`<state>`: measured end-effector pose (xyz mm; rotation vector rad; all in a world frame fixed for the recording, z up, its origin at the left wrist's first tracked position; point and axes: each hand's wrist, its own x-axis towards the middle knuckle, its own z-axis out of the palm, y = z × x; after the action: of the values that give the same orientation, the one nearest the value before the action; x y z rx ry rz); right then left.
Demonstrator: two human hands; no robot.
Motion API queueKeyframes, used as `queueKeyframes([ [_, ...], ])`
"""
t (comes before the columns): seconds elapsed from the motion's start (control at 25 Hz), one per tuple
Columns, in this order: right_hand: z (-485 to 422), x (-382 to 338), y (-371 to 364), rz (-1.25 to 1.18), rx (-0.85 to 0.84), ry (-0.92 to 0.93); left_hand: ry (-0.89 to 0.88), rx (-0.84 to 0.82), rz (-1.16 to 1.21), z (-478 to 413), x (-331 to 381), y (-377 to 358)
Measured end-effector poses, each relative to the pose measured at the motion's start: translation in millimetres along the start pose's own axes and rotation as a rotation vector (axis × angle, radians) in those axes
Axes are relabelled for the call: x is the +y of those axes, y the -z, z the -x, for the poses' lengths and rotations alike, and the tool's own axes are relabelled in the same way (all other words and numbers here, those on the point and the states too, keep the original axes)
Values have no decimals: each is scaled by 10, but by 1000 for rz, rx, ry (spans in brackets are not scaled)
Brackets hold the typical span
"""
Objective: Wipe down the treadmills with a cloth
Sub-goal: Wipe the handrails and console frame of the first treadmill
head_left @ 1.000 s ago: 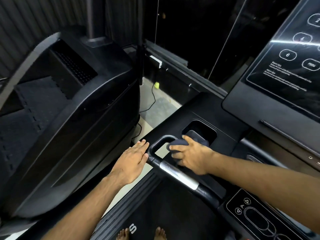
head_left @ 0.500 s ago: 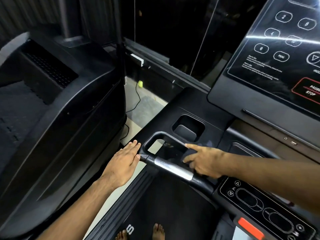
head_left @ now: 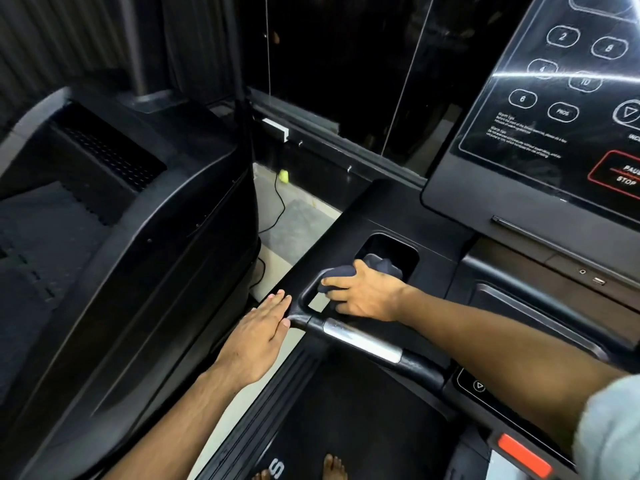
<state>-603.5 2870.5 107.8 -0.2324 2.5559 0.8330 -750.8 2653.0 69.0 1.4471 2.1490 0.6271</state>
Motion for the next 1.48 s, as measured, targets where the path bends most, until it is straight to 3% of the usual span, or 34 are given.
queueKeyframes([
  [0.08,35,3,-12,19,-16,-27,5,2,8,-12,22,7],
  [0.16,54,-80,66,-178,36,-147,10,9,35,-16,40,24],
  [0.36,0,-288,575,-914,337,-783,2,19,54,19,11,30],
  [0.48,-218,-614,975,-1023,190,-861,-10,37,86,34,-9,42],
  [0.56,-359,-925,1041,-961,50,-944,7,42,149,44,-53,52],
  [0.68,-539,-1022,900,-811,119,-1039,48,37,174,67,-64,37],
  [0.76,-608,-824,785,-881,135,-1072,45,42,138,56,-41,20],
  [0.8,-599,-776,764,-911,116,-1082,39,42,130,47,-41,16],
  [0.96,-407,-1248,881,-662,5,-1003,-10,4,77,85,-91,49],
  [1.04,-377,-1172,896,-717,40,-1024,-68,-26,4,91,-121,85],
  [1.2,-210,-1000,742,-777,24,-1335,-154,-40,-57,82,-183,100],
  [1.4,-220,-1412,726,-612,169,-1128,-190,-56,-61,61,-316,75],
  [1.48,16,-1298,641,-599,131,-1377,-198,-64,-63,44,-341,74],
])
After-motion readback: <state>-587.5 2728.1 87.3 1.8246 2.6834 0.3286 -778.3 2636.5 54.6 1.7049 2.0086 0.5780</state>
